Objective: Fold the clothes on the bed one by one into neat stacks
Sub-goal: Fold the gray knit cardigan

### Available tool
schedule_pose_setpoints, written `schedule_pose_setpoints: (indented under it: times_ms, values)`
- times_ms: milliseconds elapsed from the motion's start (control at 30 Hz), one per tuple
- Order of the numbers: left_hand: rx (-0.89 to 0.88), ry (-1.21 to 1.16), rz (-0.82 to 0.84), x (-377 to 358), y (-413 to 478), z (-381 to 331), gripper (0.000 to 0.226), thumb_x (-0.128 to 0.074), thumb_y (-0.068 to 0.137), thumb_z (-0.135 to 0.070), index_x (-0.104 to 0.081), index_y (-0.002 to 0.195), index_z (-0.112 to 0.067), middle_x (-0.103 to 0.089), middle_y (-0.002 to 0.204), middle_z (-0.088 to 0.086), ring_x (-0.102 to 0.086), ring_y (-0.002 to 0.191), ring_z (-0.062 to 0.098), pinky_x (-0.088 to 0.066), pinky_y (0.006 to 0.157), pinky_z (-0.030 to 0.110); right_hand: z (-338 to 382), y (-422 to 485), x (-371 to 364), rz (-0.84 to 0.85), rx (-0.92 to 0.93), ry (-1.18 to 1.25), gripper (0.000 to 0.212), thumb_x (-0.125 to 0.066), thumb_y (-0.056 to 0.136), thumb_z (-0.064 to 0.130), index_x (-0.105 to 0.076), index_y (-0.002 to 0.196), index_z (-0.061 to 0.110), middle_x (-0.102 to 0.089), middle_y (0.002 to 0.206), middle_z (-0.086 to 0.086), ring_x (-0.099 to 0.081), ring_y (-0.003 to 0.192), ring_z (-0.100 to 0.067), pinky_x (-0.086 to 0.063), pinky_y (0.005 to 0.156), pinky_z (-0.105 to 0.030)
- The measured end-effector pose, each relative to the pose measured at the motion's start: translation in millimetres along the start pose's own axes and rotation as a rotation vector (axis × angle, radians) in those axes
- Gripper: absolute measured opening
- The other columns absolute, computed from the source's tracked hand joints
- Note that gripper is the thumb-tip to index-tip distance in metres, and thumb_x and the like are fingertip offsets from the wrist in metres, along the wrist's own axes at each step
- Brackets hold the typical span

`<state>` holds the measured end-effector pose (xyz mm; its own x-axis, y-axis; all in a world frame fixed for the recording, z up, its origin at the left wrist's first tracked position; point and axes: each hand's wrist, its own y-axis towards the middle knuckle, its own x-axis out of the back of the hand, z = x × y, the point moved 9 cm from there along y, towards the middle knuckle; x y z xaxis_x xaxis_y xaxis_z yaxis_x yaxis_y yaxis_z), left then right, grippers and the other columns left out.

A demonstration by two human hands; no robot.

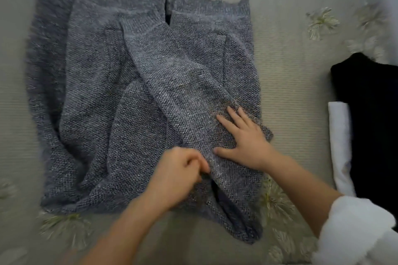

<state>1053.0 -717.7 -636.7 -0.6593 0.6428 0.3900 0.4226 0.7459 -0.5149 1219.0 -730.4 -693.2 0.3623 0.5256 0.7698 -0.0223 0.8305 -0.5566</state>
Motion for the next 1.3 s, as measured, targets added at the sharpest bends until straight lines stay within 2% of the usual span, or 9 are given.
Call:
schedule_pose_setpoints:
  times_ms: [100, 167, 267, 433, 633, 767, 900, 1067, 1300]
  values:
    - [-0.200, 0.211, -0.427, 67, 20, -9, 0.029, -0.041, 0.089, -0.033, -0.060, 0.110, -0.031, -0.058, 0.113, -0.010, -0.048, 0.103, 0.000, -0.046, 0.089, 0.029, 6, -6, -13, -0.093, -0.010, -0.056, 0.087, -0.022, 0.079, 0.081, 0.015, 0.148, 0.042, 0.029, 0.155, 0.009, 0.035, 0.139, -0.012, 0.015, 0.114, -0.038]
    - [-0.181, 0.462, -0.335, 63, 45, 4, 0.053, -0.039, 0.095, -0.049, -0.029, 0.144, -0.034, -0.015, 0.155, -0.002, -0.008, 0.142, 0.013, -0.013, 0.115, 0.043, 13, -17, -19, -0.198, -0.056, -0.069, 0.078, -0.011, 0.086, 0.073, 0.015, 0.150, 0.037, 0.026, 0.157, 0.008, 0.032, 0.141, -0.012, 0.017, 0.116, -0.035]
    - [-0.042, 0.616, -0.242, 51, 61, 33, 0.070, -0.040, 0.094, -0.054, -0.002, 0.150, -0.039, 0.028, 0.155, 0.006, 0.020, 0.144, 0.027, 0.002, 0.116, 0.048, 28, -37, -34, -0.313, -0.104, -0.005, 0.065, -0.014, 0.097, 0.057, 0.004, 0.152, 0.028, 0.010, 0.160, 0.006, 0.020, 0.145, -0.010, 0.012, 0.118, -0.034]
    - [-0.073, 0.256, -0.456, 71, 58, 12, 0.053, -0.058, 0.092, -0.023, -0.041, 0.142, -0.026, -0.032, 0.138, 0.007, -0.031, 0.128, 0.023, -0.022, 0.109, 0.046, 39, -45, -31, -0.418, -0.165, 0.159, 0.060, -0.029, 0.099, 0.043, -0.016, 0.153, 0.020, -0.006, 0.160, 0.007, 0.006, 0.148, -0.009, 0.007, 0.119, -0.034]
    - [-0.336, 0.022, -0.661, 136, 58, -21, 0.057, -0.052, 0.083, 0.002, -0.052, 0.136, -0.020, -0.037, 0.116, -0.002, -0.041, 0.092, -0.013, -0.034, 0.080, 0.003, 43, -36, 13, -0.589, -0.297, 0.275, 0.059, -0.026, 0.097, 0.052, -0.020, 0.152, 0.031, -0.006, 0.160, 0.010, 0.008, 0.147, -0.006, 0.013, 0.116, -0.031]
    - [0.038, -0.168, -0.339, 137, 87, 36, 0.064, -0.062, 0.088, -0.006, -0.039, 0.140, -0.036, -0.048, 0.123, -0.004, -0.055, 0.092, 0.001, -0.045, 0.074, 0.018, 50, -20, -24, -0.299, -0.323, 0.202, 0.061, -0.020, 0.098, 0.058, 0.000, 0.152, 0.039, 0.009, 0.161, 0.009, 0.020, 0.145, -0.009, 0.014, 0.117, -0.037]
    - [0.030, -0.577, -0.404, 170, 111, 33, 0.047, -0.062, 0.084, -0.023, -0.046, 0.127, -0.029, -0.055, 0.108, -0.001, -0.055, 0.086, 0.013, -0.047, 0.068, 0.026, 47, -15, -27, -0.400, -0.374, 0.216, 0.059, -0.024, 0.097, 0.054, -0.010, 0.152, 0.037, -0.001, 0.161, 0.009, 0.012, 0.147, -0.011, 0.011, 0.117, -0.038]
    - [0.430, -1.116, -0.157, 163, 165, 28, 0.026, -0.056, 0.089, -0.039, -0.058, 0.096, -0.013, -0.068, 0.092, 0.007, -0.071, 0.084, 0.024, -0.059, 0.065, 0.035, 51, -12, -29, -0.454, -0.390, 0.180, 0.067, -0.017, 0.090, 0.055, -0.022, 0.152, 0.029, -0.010, 0.161, 0.002, 0.001, 0.148, -0.019, 0.007, 0.117, -0.044]
    - [0.119, -0.891, -0.115, 194, 208, -30, 0.018, -0.054, 0.088, -0.019, -0.064, 0.074, -0.017, -0.070, 0.069, 0.000, -0.067, 0.063, 0.017, -0.056, 0.062, 0.027, 50, -11, -28, -0.482, -0.392, 0.208, 0.065, -0.022, 0.091, 0.053, -0.028, 0.150, 0.027, -0.017, 0.160, 0.001, 0.000, 0.146, -0.015, 0.006, 0.116, -0.043]
